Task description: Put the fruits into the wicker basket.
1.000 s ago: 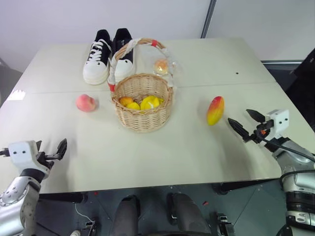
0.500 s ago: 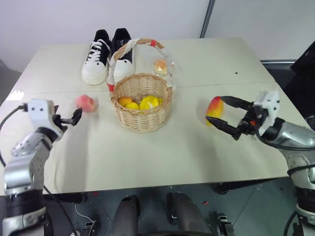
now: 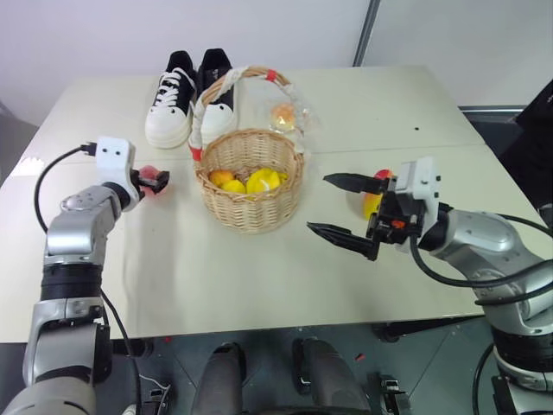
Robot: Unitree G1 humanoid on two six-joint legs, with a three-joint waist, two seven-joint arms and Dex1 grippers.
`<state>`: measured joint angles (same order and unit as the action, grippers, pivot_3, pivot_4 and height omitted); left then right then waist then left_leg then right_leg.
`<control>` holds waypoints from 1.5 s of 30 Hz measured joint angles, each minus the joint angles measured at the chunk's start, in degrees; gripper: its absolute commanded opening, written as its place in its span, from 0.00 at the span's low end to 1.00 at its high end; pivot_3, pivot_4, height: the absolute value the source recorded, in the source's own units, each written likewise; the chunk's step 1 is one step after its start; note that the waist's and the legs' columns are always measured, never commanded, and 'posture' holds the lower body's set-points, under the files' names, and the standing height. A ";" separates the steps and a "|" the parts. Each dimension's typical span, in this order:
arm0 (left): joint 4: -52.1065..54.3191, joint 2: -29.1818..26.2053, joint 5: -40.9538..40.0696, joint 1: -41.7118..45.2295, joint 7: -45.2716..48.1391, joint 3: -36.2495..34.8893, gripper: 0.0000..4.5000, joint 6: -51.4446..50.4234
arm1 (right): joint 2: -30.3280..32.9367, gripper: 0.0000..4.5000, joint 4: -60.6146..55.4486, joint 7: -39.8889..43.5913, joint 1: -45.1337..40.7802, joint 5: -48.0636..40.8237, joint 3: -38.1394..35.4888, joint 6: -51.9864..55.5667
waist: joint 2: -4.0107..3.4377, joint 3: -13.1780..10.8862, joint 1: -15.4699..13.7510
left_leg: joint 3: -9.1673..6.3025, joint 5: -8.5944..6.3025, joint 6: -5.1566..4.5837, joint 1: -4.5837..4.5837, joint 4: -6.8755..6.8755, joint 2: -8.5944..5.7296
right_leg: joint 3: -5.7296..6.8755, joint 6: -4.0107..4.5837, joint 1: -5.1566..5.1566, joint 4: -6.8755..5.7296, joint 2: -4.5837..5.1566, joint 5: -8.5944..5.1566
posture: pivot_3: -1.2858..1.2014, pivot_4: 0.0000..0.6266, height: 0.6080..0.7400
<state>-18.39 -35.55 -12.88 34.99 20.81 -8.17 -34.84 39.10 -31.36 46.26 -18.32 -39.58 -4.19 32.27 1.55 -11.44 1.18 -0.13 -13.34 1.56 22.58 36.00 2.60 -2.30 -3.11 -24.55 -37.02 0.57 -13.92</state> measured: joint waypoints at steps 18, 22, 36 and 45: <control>4.96 -5.41 -0.44 -6.21 3.73 -5.04 0.38 -1.44 | 0.04 1.00 -0.63 -1.49 -0.46 0.12 0.95 -0.09 | 0.04 -0.01 1.31 | 0.01 0.00 0.00 -0.04 -0.09 0.09 | -0.01 -0.02 -0.05 -0.08 0.00 0.01 | 0.52 0.24 1.00; 21.76 -11.48 -10.92 -17.49 15.79 -14.65 0.38 -4.57 | 0.69 1.00 -0.26 -1.17 -0.63 0.21 0.19 -0.16 | 0.11 -0.05 1.32 | -0.01 0.00 0.00 0.02 -0.16 0.14 | -0.01 0.09 -0.14 -0.07 0.03 -0.06 | 0.52 0.24 1.00; 41.68 0.07 -23.37 -2.43 9.15 1.47 0.38 -15.10 | 1.67 1.00 4.60 -0.64 -3.06 4.07 -0.33 -0.63 | 0.15 -0.05 0.00 | 0.03 -0.04 -0.09 -0.01 0.10 -0.06 | -0.10 -0.14 0.11 -0.04 0.01 -0.06 | 0.52 0.24 1.00; 36.68 1.95 -18.83 -1.69 9.13 4.77 1.00 -10.73 | 1.20 1.00 11.92 -13.79 -2.85 15.46 -0.31 3.32 | 0.15 -0.05 -0.14 | 0.05 -0.10 -0.20 0.05 0.10 0.01 | -0.10 -0.18 0.00 -0.11 -0.04 -0.12 | 0.52 0.24 1.00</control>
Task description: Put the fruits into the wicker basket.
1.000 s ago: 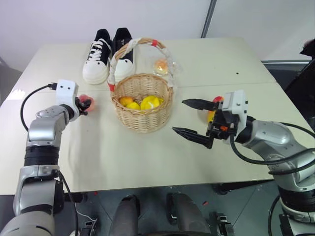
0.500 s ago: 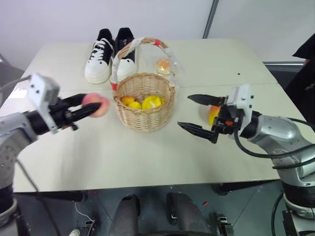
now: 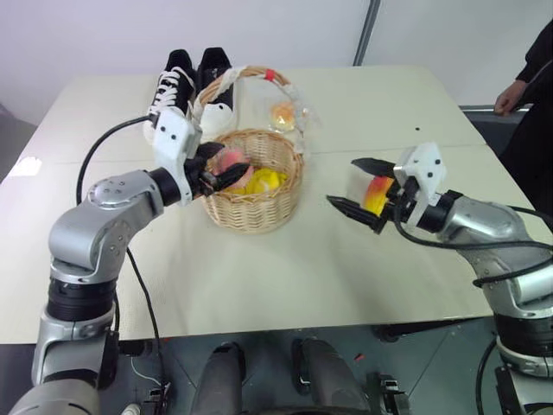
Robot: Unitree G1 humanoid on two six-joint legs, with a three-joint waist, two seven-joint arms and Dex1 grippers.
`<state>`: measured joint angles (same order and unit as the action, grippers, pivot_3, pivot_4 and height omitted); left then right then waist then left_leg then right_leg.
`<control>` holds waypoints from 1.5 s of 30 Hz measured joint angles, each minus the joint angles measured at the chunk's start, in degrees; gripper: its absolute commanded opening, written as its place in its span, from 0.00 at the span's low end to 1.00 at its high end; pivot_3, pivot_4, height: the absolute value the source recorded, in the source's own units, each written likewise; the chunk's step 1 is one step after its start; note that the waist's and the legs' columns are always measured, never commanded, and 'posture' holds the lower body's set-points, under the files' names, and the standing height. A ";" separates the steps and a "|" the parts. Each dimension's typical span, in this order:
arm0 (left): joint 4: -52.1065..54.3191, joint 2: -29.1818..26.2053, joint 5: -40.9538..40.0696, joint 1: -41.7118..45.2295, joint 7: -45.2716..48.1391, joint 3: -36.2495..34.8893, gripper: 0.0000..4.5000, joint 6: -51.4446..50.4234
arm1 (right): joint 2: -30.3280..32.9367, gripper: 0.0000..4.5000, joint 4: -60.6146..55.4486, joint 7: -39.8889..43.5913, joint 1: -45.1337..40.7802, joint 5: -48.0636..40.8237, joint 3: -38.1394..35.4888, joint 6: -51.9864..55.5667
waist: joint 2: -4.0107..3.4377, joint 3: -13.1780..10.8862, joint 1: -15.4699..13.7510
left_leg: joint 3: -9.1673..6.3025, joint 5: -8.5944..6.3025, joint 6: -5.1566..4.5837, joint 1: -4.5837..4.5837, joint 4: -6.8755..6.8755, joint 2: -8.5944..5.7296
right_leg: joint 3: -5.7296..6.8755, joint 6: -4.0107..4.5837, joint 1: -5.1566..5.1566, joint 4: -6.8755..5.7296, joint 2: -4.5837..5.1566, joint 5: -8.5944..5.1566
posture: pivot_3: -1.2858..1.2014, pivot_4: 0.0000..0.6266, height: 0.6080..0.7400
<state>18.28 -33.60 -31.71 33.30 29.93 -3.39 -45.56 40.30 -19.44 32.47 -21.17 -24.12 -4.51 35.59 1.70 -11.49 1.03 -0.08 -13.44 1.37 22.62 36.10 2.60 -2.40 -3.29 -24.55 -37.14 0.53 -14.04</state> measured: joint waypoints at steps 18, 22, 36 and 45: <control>7.53 -1.25 -6.57 -8.22 8.87 -2.99 1.00 3.77 | -19.82 1.00 9.81 -31.61 -10.30 6.04 -7.99 30.51 | -0.02 -0.01 0.12 | 0.09 0.00 -0.01 0.02 0.02 -0.02 | -0.11 0.02 -0.03 -0.02 0.01 0.00 | 0.52 0.24 1.00; 7.75 -1.92 -7.39 -8.53 8.86 -3.78 1.00 3.75 | -22.13 0.70 10.66 -32.47 -10.59 5.87 -10.03 30.67 | -0.02 -0.01 0.21 | 0.08 0.00 -0.01 0.01 0.00 -0.01 | -0.10 0.01 -0.03 -0.02 0.00 0.00 | 0.52 0.24 1.00; 6.08 -3.05 -8.43 -25.99 12.20 -18.36 1.00 11.23 | -2.26 0.40 -5.41 -4.23 -7.00 1.56 -1.54 14.29 | -0.09 -0.04 1.65 | 0.07 -0.05 -0.10 0.16 -0.07 0.10 | -0.06 -0.20 -0.21 0.03 -0.06 -0.16 | 0.52 0.24 1.00; 3.00 -2.03 -8.90 -28.74 13.31 -22.04 1.00 16.38 | -18.62 0.40 -6.04 -3.86 -21.60 -1.74 15.65 14.93 | 0.00 0.01 1.45 | 0.08 -0.05 -0.09 -0.04 0.05 0.13 | -0.07 0.48 -0.10 -0.03 -0.03 0.04 | 0.52 0.24 1.00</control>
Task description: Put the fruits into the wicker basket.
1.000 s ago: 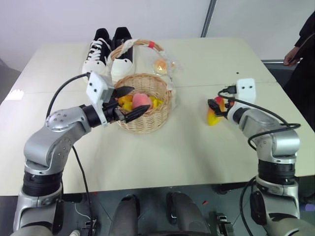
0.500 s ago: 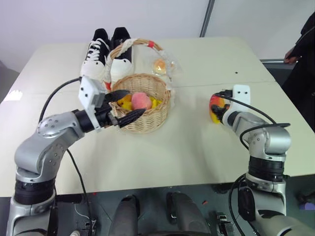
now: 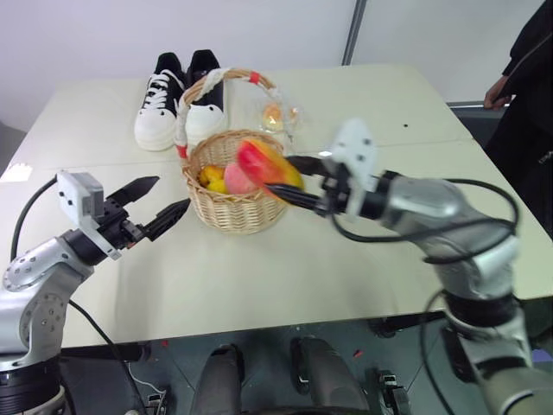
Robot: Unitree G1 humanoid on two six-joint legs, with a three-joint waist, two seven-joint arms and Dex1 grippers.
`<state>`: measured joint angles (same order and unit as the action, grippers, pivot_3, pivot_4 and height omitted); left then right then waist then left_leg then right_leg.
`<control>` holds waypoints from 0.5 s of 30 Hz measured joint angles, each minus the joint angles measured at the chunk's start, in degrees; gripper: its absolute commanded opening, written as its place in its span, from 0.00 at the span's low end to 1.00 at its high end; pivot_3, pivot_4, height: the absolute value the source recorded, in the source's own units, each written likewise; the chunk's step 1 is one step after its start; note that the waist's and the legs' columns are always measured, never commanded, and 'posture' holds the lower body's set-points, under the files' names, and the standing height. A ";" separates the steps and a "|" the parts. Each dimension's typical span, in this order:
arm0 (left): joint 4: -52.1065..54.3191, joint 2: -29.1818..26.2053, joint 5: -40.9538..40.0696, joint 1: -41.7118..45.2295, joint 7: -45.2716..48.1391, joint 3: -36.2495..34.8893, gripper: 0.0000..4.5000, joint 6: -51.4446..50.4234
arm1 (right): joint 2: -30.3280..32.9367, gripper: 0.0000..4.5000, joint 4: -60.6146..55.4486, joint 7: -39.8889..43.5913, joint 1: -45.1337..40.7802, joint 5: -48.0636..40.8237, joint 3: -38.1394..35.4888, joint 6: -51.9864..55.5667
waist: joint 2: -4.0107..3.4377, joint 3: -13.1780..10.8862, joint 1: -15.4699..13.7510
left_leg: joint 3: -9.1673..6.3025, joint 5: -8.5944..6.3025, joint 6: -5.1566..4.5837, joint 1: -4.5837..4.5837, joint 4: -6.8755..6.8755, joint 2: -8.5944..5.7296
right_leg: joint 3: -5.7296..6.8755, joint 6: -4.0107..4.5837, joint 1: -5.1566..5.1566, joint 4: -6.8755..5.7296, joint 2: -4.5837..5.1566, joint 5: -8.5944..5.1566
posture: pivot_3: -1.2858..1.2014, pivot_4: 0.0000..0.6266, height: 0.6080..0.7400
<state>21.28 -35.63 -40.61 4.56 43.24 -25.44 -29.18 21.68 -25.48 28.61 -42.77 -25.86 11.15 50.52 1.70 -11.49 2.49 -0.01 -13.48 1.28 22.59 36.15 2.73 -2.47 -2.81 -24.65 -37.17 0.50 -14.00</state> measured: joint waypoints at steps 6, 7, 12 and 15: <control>0.63 1.99 0.01 0.08 -2.09 2.06 1.00 0.70 | -9.27 0.49 19.14 -9.64 -7.01 9.44 2.78 -2.57 | 0.03 0.02 -0.16 | 0.09 0.02 0.03 0.80 0.08 -0.06 | -0.01 -0.21 -0.62 0.08 0.14 0.14 | 0.52 0.24 1.00; 0.82 2.23 0.00 0.08 -2.31 2.34 1.00 0.70 | -9.84 0.60 20.87 -10.03 -7.28 10.10 2.79 -3.30 | 0.03 0.02 -0.16 | 0.09 0.03 0.04 0.95 0.08 -0.06 | -0.01 -0.46 -0.77 0.06 0.14 0.29 | 0.52 0.24 1.00; 1.69 2.53 -0.16 0.15 -3.22 2.78 1.00 0.79 | -10.30 0.99 22.06 -9.42 -7.37 11.96 2.61 -6.47 | 0.02 0.02 -0.03 | 0.03 0.02 0.03 0.93 -0.02 -0.03 | 0.01 -0.55 -0.81 0.04 0.05 0.34 | 0.52 0.24 1.00; 2.35 2.65 -0.59 0.20 -3.60 3.42 1.00 0.79 | -7.58 0.99 14.55 -4.69 -4.58 9.69 1.79 -7.62 | 0.02 0.02 -0.05 | -0.02 0.02 0.03 0.92 -0.02 -0.02 | 0.06 -0.55 -0.78 0.04 0.03 0.33 | 0.52 0.24 1.00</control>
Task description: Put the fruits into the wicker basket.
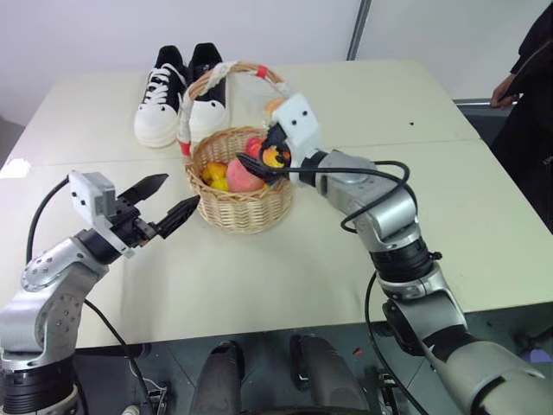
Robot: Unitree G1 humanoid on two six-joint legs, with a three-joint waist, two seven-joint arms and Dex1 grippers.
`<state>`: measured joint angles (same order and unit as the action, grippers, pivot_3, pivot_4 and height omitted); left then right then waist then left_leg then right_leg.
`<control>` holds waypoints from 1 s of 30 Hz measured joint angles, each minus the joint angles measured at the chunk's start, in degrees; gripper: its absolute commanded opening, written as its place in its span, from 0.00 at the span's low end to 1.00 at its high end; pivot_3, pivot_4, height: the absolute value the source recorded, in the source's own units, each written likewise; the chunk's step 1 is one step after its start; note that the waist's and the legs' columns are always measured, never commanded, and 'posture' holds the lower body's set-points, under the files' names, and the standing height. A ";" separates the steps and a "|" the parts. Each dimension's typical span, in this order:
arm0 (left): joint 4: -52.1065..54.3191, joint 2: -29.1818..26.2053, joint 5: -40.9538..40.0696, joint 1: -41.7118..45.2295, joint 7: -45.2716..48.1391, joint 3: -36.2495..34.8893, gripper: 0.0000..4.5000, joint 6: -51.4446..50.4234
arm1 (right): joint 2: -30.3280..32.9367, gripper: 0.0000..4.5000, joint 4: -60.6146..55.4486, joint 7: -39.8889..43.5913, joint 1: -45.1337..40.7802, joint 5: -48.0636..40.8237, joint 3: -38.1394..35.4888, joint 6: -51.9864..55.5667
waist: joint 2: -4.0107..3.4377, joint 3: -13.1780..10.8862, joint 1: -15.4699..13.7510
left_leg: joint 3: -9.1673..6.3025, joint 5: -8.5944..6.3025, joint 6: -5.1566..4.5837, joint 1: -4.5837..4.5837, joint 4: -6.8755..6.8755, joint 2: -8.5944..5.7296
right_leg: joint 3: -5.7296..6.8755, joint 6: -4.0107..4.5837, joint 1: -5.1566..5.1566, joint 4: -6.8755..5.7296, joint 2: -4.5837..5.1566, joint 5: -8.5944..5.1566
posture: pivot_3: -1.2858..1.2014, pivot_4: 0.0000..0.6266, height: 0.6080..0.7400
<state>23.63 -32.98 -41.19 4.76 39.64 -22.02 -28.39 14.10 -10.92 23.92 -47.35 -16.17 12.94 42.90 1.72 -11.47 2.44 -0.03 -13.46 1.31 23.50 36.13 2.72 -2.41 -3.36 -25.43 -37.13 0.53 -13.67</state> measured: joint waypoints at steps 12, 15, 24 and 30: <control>0.16 1.34 -3.60 2.07 0.60 0.99 1.00 0.26 | 1.58 0.99 -4.52 -2.38 7.48 -3.39 -8.20 0.07 | 0.01 0.01 0.29 | -0.13 0.09 0.11 -0.25 0.11 0.06 | -0.10 0.57 0.13 -0.05 -0.35 0.11 | 0.52 0.24 1.00; 0.18 1.35 -4.56 2.37 1.18 1.13 1.00 0.22 | -2.18 0.99 5.02 -5.50 4.16 -0.71 -8.41 -4.76 | 0.01 0.01 0.17 | -0.17 0.09 0.10 -0.22 0.09 0.18 | -0.13 0.37 0.09 -0.06 -0.50 0.21 | 0.52 0.24 1.00; 1.56 1.85 -4.57 0.92 0.83 1.29 1.00 0.22 | -5.35 0.13 11.14 -6.45 3.38 -1.37 -12.48 -8.64 | 0.00 0.00 0.07 | -0.17 0.07 0.08 -0.12 0.04 0.21 | -0.13 0.27 0.02 -0.03 -0.49 0.16 | 0.52 0.24 1.00; 1.99 2.26 -4.53 0.55 0.29 2.94 1.00 0.24 | -0.61 0.02 3.45 -4.91 6.02 -3.32 -14.76 -7.04 | -0.01 0.00 -0.08 | -0.18 0.07 0.08 -0.12 0.09 0.21 | -0.12 0.28 0.03 -0.05 -0.49 0.16 | 0.52 0.24 1.00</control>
<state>25.62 -30.72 -45.73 5.31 39.93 -19.08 -28.15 13.49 -7.47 19.01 -41.33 -19.49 -1.82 35.86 1.72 -11.47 2.36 -0.21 -13.39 1.39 23.38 36.21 2.93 -2.53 -3.08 -25.40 -37.18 0.04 -13.51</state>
